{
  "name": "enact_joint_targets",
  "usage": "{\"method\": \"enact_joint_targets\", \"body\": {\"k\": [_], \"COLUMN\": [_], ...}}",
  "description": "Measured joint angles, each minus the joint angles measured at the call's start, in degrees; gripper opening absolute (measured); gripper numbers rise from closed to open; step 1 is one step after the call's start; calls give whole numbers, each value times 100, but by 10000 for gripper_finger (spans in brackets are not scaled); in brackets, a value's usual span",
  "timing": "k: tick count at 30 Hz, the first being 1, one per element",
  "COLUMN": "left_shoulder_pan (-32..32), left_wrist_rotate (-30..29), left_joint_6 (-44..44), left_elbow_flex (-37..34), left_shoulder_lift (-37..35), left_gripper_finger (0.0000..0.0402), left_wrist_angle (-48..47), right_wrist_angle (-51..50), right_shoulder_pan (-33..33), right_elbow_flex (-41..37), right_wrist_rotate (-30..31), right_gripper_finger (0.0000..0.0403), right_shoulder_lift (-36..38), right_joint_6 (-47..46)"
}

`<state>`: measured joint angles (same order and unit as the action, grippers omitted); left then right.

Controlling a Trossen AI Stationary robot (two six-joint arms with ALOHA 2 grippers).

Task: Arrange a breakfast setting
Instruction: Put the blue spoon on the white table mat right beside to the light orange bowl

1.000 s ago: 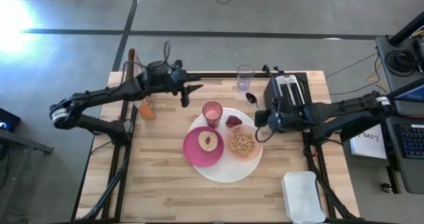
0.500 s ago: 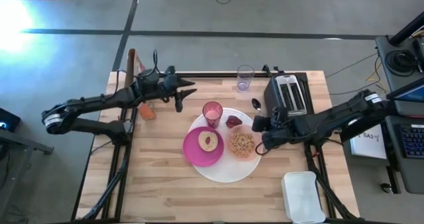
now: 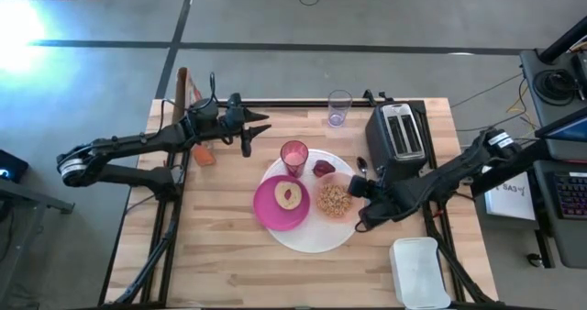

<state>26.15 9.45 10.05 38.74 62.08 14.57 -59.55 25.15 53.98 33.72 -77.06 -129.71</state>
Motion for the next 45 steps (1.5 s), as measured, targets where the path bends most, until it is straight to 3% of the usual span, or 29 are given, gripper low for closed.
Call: {"method": "enact_joint_targets", "body": {"k": [6, 21, 34, 45], "left_shoulder_pan": [0, -39, -61, -61], "left_wrist_rotate": [4, 13, 22, 22], "left_joint_6": [38, -5, -8, -34], "left_elbow_flex": [0, -2, -2, -1], "left_shoulder_lift": [0, 2, 17, 17], "left_gripper_finger": [111, 111, 111, 111], "left_wrist_angle": [0, -59, -56, -49], "right_wrist_angle": [-26, -664, 183, 591], "right_shoulder_pan": [33, 131, 149, 151], "right_elbow_flex": [0, -93, -96, -96], "right_wrist_rotate": [-502, -874, -872, -879], "right_gripper_finger": [8, 8, 9, 9], "right_shoulder_lift": [-351, -516, -1397, -1623], "right_joint_6": [2, -23, -39, -24]}}
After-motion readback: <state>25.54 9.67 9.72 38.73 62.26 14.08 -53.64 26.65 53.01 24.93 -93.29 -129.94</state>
